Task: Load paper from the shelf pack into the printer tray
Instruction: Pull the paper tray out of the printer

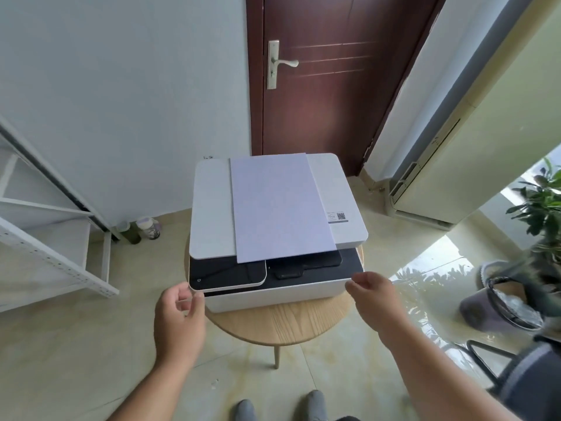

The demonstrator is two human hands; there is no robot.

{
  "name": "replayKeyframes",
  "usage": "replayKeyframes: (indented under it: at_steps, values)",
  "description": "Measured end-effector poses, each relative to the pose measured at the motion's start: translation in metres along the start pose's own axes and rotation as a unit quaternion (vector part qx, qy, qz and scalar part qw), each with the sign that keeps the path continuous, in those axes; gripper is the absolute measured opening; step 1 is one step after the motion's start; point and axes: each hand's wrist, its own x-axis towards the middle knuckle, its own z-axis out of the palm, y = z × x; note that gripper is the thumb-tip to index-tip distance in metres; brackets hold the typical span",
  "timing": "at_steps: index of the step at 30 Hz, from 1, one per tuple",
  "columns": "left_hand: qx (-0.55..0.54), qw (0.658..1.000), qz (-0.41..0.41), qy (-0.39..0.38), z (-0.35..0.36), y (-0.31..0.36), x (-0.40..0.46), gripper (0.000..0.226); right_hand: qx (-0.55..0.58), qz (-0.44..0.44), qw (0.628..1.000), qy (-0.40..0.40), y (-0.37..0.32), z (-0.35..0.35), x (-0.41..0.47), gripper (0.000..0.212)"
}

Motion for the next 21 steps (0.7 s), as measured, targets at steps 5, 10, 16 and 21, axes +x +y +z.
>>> replayKeyframes:
  at_steps: [5,10,16,21]
  values:
    - [0.013,0.997,-0.072,-0.041,0.019,-0.035,-0.018,0.040,-0.010,0.019,0.998,-0.052,0.043,0.002,0.012,0.034]
    - [0.065,0.989,-0.096,-0.091,0.052,-0.081,-0.008,0.074,-0.043,0.033,0.993,-0.107,0.084,0.022,0.047,0.054]
    - [0.070,0.993,-0.070,-0.070,0.089,-0.127,0.021,0.078,0.004,0.023,0.995,-0.101,0.128,0.060,0.093,0.076]
    - [-0.006,0.998,-0.050,-0.049,0.106,-0.141,0.030,0.051,0.046,-0.021,0.997,-0.060,0.144,0.081,0.115,0.065]
